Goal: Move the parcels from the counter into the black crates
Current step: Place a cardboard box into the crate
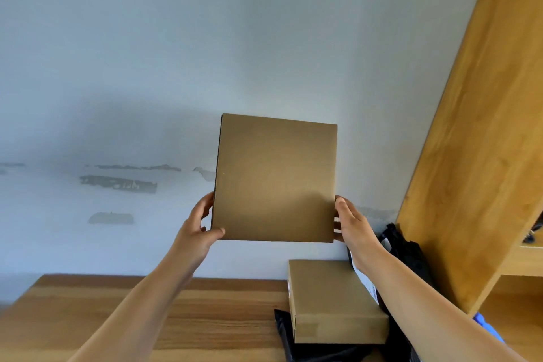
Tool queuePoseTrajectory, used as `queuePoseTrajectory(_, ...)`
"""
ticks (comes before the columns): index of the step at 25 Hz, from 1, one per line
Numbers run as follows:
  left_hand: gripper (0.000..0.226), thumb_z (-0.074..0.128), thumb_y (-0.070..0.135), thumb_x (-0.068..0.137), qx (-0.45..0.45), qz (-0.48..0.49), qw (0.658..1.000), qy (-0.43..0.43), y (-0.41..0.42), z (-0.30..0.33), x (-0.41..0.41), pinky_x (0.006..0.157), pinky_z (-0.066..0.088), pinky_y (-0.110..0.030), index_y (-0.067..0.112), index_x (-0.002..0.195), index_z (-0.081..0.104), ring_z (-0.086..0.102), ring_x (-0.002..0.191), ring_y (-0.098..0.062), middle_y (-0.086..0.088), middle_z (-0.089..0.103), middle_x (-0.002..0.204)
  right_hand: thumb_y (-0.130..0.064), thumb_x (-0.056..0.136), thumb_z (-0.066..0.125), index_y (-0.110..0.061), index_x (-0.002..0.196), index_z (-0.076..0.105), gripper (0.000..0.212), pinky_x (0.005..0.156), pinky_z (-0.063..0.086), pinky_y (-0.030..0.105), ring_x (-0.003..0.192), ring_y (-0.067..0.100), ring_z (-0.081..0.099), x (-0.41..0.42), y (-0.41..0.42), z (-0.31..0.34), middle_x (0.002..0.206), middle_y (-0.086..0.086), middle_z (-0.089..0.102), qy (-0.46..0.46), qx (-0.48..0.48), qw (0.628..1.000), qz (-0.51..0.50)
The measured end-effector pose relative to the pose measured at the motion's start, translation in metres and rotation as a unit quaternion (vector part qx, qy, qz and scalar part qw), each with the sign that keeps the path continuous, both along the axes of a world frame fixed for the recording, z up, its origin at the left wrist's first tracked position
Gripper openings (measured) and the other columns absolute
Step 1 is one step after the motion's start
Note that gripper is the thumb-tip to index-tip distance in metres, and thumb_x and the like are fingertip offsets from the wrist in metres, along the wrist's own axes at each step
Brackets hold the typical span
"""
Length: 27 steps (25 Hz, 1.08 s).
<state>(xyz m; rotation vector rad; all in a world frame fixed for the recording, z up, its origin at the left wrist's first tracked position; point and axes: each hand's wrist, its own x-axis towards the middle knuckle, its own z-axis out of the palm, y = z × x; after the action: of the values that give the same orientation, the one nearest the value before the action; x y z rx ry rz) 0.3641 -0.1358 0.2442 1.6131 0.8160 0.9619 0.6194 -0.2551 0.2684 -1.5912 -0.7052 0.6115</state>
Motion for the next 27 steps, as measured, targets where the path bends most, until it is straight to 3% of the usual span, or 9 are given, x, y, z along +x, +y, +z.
queuePoseTrajectory(3,0.065,0.052,-0.004,0.081,0.033,0.061,0.998,0.007,0.01,0.014,0.002,0.088,0.047,-0.037,0.048,0.12,0.046,0.047,0.12,-0.016,0.018,0.051,0.128,-0.035,0.104,0.029,-0.022,0.105,0.059,0.033,0.072,0.053,0.031,0.083,0.02,0.065,-0.007,0.003,0.014,0.101,0.006,0.066,0.026,0.031,0.999,0.016)
queuePoseTrajectory(7,0.058,0.046,-0.011,0.083,0.045,0.123,0.991,0.026,0.019,0.035,0.008,0.065,0.047,-0.027,0.027,0.126,0.051,0.057,0.1,-0.021,0.006,0.057,0.114,-0.04,0.104,0.026,-0.012,0.107,0.061,0.044,0.08,0.056,0.04,0.087,0.026,0.067,-0.003,0.003,0.029,0.101,0.011,0.07,0.072,0.051,0.995,0.042)
queuePoseTrajectory(10,0.046,0.041,-0.007,0.087,0.011,0.133,0.991,0.002,0.022,0.043,0.01,0.071,0.048,-0.031,0.021,0.12,0.057,0.06,0.09,-0.02,-0.001,0.061,0.099,-0.044,0.103,0.029,-0.009,0.102,0.06,0.047,0.083,0.054,0.045,0.087,0.026,0.067,0.001,0.004,0.034,0.098,0.011,0.069,0.115,0.081,0.989,0.05)
queuePoseTrajectory(13,0.032,0.036,0.009,0.097,-0.065,0.1,0.992,-0.053,0.022,0.055,0.012,0.083,0.049,-0.035,0.02,0.114,0.06,0.062,0.099,-0.017,-0.003,0.064,0.105,-0.044,0.103,0.031,-0.013,0.105,0.06,0.043,0.087,0.053,0.047,0.09,0.023,0.067,0.006,0.005,0.039,0.1,0.007,0.069,0.106,0.085,0.989,0.063)
queuePoseTrajectory(17,0.022,0.044,0.032,0.097,-0.125,0.068,0.987,-0.071,0.022,0.068,0.015,0.088,0.054,-0.043,0.026,0.104,0.063,0.061,0.102,-0.011,0.003,0.065,0.107,-0.015,0.1,0.038,-0.013,0.114,0.057,0.024,0.096,0.045,0.05,0.093,0.021,0.06,0.013,0.001,0.043,0.105,0.006,0.064,0.083,0.079,0.99,0.082)
queuePoseTrajectory(21,0.023,0.046,0.021,0.097,-0.099,0.032,0.991,-0.083,0.021,0.071,0.014,0.091,0.052,-0.043,0.026,0.098,0.068,0.061,0.101,-0.017,0.003,0.07,0.102,-0.013,0.099,0.044,-0.014,0.107,0.061,0.019,0.087,0.049,0.039,0.085,0.021,0.06,0.013,-0.002,0.051,0.093,0.003,0.067,0.09,0.085,0.987,0.104)
queuePoseTrajectory(24,0.024,0.046,0.017,0.095,-0.092,0.027,0.992,-0.078,0.023,0.075,0.012,0.083,0.053,-0.035,0.023,0.093,0.07,0.059,0.093,-0.02,-0.003,0.069,0.097,-0.013,0.1,0.043,-0.015,0.109,0.062,0.021,0.078,0.05,0.033,0.085,0.018,0.063,0.017,0.003,0.055,0.098,0.003,0.069,0.067,0.082,0.988,0.113)
queuePoseTrajectory(27,0.024,0.047,0.015,0.095,-0.102,0.033,0.989,-0.105,0.025,0.078,0.01,0.07,0.048,-0.029,0.019,0.102,0.069,0.057,0.073,-0.018,-0.002,0.066,0.082,-0.023,0.099,0.046,-0.02,0.111,0.065,0.023,0.09,0.049,0.037,0.096,0.019,0.065,0.021,0.009,0.054,0.099,-0.001,0.073,0.027,0.05,0.991,0.12)
